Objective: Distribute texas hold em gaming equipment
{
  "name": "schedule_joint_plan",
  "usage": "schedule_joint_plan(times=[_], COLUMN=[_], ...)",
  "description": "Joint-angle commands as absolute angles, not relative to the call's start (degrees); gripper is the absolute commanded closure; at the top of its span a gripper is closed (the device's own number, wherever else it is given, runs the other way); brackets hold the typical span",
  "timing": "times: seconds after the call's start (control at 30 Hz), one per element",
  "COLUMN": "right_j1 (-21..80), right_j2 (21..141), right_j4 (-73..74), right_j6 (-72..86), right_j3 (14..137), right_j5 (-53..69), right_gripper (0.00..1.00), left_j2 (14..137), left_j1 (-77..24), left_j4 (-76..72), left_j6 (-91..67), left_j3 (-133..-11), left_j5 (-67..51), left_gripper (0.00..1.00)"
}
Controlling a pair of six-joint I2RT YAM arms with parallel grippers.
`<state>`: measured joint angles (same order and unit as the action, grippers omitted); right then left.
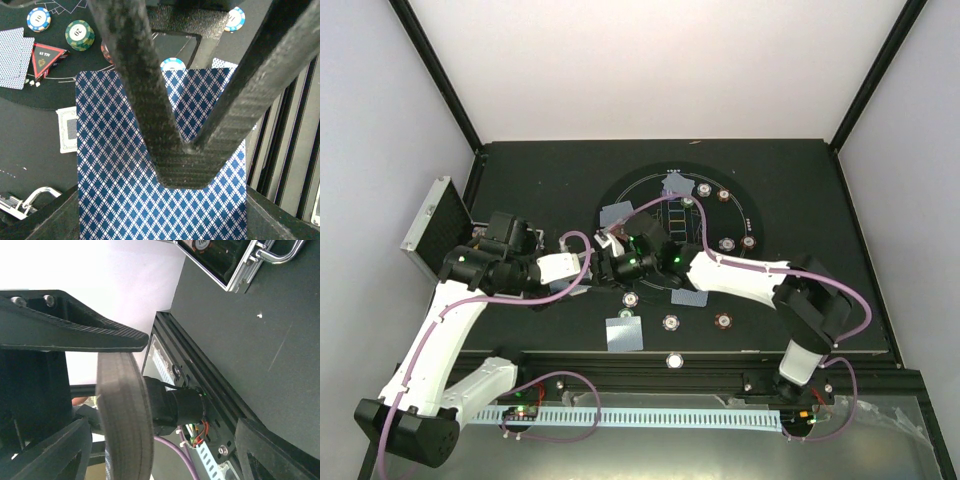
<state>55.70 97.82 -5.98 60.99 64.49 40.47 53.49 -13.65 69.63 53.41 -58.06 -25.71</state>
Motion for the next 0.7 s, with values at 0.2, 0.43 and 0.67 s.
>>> schedule_joint_plan(times=[0.2,0.43,0.67], right_j1=[55.7,53.9,51.5], right_j2=[101.7,101.4,98.7], right_j4=[-10.3,-8.9,-9.2], right_j6=[63.2,62.5,62.0], right_j3=[65.0,62.2,58.2], right_j5=[43.9,43.4,42.8], right_gripper=[0.24,0.28,0.3], left_j2=[53.0,52.6,52.5], left_j1=[-13.9,-13.9,-13.9], left_j4=[70.6,71.3,71.3], left_j6=[53.8,53.8,54.3], left_j3=[-60.1,-60.5,-60.1], left_j5=[-26.2,-25.6,-24.9], left_gripper=[0.98,0.98,0.98])
